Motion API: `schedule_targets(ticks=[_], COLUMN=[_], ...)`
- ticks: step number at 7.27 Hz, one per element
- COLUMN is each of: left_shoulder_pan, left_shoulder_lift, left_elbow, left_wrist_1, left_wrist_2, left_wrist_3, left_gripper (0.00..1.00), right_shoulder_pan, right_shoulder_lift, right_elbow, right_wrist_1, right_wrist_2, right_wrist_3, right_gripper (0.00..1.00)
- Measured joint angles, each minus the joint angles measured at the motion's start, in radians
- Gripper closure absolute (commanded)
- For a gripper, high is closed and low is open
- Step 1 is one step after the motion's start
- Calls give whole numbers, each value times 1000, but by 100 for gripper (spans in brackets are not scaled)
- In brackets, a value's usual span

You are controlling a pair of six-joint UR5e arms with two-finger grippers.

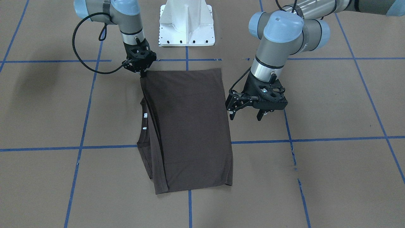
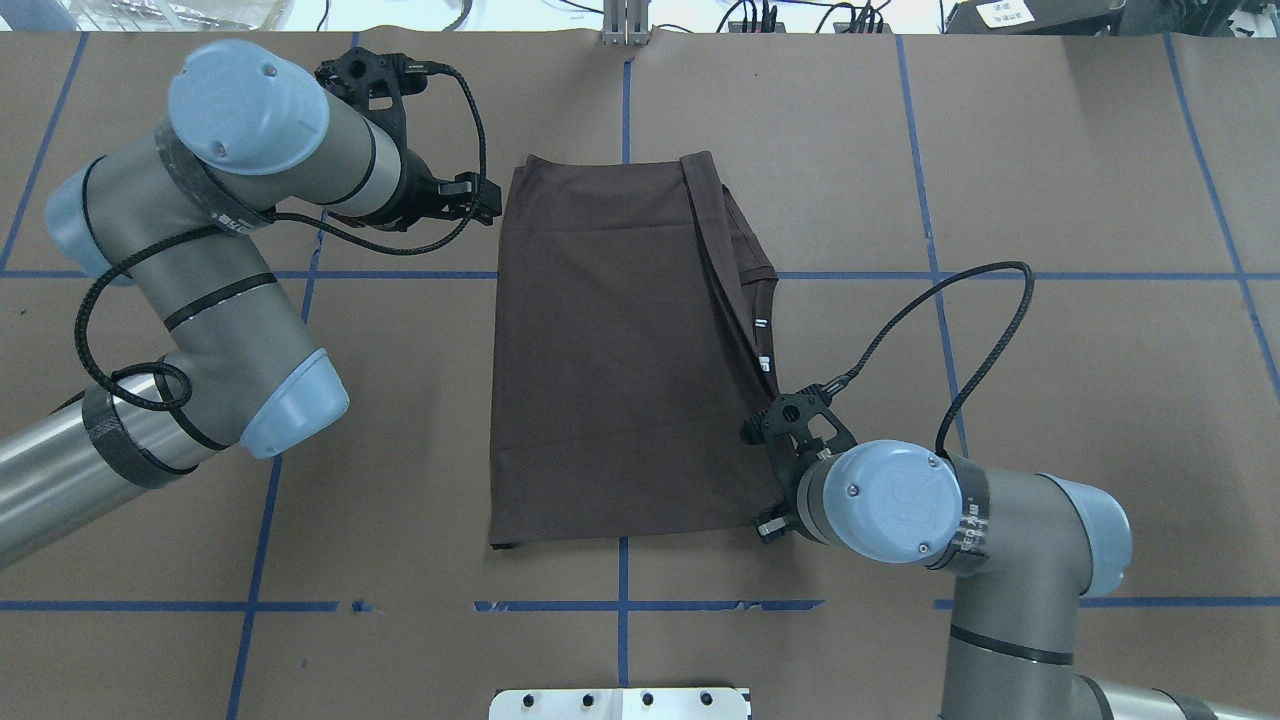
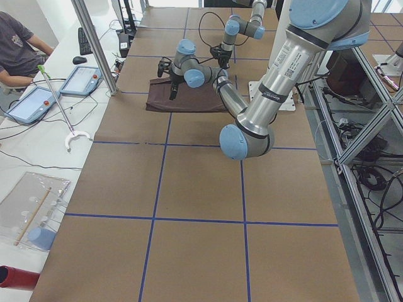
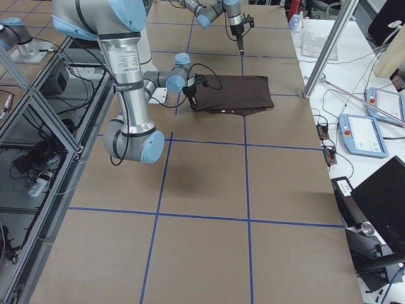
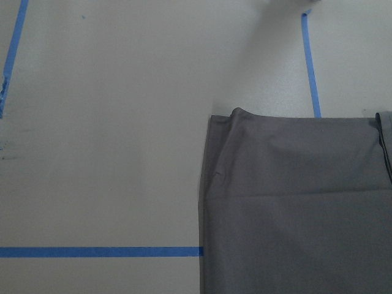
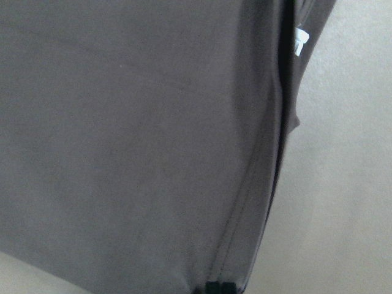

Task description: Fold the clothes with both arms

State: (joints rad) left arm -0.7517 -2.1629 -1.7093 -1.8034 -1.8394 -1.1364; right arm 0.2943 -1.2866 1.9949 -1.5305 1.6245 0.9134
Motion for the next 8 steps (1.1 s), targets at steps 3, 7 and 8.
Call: schedule_targets(ticks=[3, 7, 8], left_shoulder_pan=[0, 0, 0], left_shoulder_lift=[0, -4, -7], left_elbow=[4, -5, -10], left_wrist_1=[-1, -1, -1], left_wrist_2=[0, -1, -1], left_wrist_3=[1, 1, 0], left_gripper=[0, 0, 0], right_shoulder_pan=[8, 102, 138], right_shoulder_lift=[-36, 2, 38], right_elbow=[18, 17, -1], right_wrist_1=[-3, 2, 3], right_wrist_2=[19, 36, 55], right_wrist_3=[69, 62, 57], right_gripper=[0, 0, 0])
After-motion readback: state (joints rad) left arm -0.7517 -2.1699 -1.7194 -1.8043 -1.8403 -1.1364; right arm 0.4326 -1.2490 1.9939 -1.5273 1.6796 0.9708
